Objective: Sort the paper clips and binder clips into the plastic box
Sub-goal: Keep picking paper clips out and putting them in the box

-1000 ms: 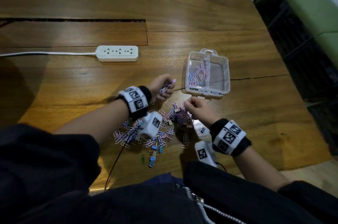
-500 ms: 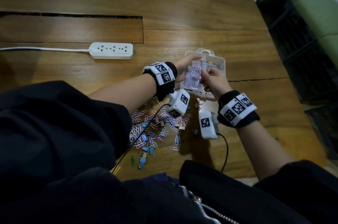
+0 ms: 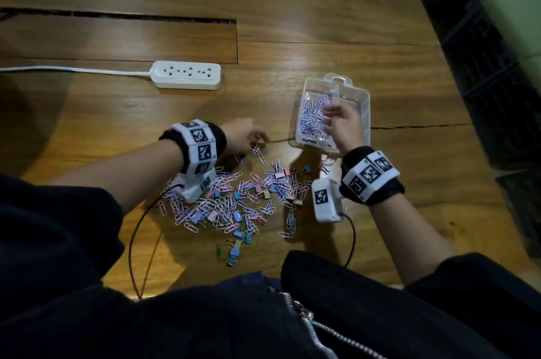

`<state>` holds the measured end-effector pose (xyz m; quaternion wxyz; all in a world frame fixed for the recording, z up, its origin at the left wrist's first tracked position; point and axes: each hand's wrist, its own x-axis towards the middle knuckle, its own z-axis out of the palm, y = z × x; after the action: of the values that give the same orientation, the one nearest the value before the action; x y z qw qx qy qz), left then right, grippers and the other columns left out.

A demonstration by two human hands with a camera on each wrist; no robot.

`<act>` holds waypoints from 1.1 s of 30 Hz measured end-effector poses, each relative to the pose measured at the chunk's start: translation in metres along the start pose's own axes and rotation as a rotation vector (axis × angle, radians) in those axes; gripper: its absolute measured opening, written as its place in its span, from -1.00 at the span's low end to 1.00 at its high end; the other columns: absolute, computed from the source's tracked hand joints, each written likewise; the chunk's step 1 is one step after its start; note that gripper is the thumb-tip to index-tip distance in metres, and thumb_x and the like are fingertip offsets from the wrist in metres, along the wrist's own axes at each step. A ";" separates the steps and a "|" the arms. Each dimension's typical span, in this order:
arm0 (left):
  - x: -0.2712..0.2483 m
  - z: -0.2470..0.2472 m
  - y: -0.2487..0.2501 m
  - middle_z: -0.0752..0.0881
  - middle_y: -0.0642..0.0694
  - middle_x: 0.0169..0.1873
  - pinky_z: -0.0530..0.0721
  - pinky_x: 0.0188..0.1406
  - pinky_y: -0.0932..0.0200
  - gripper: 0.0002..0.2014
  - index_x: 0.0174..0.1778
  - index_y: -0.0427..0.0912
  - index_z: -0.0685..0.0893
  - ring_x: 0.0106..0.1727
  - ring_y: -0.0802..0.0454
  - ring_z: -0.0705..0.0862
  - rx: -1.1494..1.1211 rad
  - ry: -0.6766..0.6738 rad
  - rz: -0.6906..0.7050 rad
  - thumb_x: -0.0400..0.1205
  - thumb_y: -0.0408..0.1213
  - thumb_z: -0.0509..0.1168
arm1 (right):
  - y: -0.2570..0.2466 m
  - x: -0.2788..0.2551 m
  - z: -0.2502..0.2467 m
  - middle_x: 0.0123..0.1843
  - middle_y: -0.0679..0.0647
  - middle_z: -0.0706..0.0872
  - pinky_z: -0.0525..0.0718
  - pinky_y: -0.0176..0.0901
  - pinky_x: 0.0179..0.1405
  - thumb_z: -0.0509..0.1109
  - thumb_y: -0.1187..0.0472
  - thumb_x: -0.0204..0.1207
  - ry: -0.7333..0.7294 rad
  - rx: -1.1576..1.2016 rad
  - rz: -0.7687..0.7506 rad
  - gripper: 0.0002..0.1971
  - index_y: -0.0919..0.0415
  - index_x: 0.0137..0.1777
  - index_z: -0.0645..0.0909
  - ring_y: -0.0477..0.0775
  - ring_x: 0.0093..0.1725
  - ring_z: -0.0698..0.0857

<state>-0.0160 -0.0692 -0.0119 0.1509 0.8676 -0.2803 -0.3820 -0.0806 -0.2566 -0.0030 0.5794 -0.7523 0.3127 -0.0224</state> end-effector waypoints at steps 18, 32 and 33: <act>-0.028 0.042 -0.008 0.55 -0.05 -0.13 0.57 -0.06 0.21 -0.80 0.10 -0.26 0.59 -0.08 0.01 0.56 0.057 0.062 0.071 0.61 -0.29 0.20 | 0.057 -0.057 0.032 0.01 0.06 0.44 0.49 -0.33 0.06 0.40 0.47 0.38 -0.330 -0.656 -0.234 -0.79 0.29 0.00 0.60 -0.05 -0.02 0.48; -0.015 0.066 0.011 0.46 -0.18 0.31 0.50 0.32 -0.01 -0.51 0.44 -0.14 0.43 0.36 -0.11 0.40 0.272 0.217 0.165 0.59 -0.12 0.27 | 0.069 -0.065 0.039 0.17 0.20 0.50 0.47 -0.03 0.14 0.43 -0.21 0.30 -0.092 -0.872 -0.116 -0.44 0.23 0.09 0.49 0.16 0.20 0.44; -0.016 0.066 0.012 0.48 -0.19 0.28 0.51 0.30 -0.01 -0.54 0.42 -0.16 0.46 0.34 -0.12 0.42 0.272 0.212 0.169 0.60 -0.13 0.26 | 0.069 -0.065 0.039 0.18 0.20 0.50 0.47 -0.03 0.16 0.45 -0.20 0.28 -0.098 -0.868 -0.103 -0.42 0.23 0.11 0.50 0.16 0.22 0.44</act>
<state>-0.0786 -0.0723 -0.0413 0.0923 0.8889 -0.3836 -0.2329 -0.1480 -0.1995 -0.0552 0.2222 -0.9407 0.2275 0.1179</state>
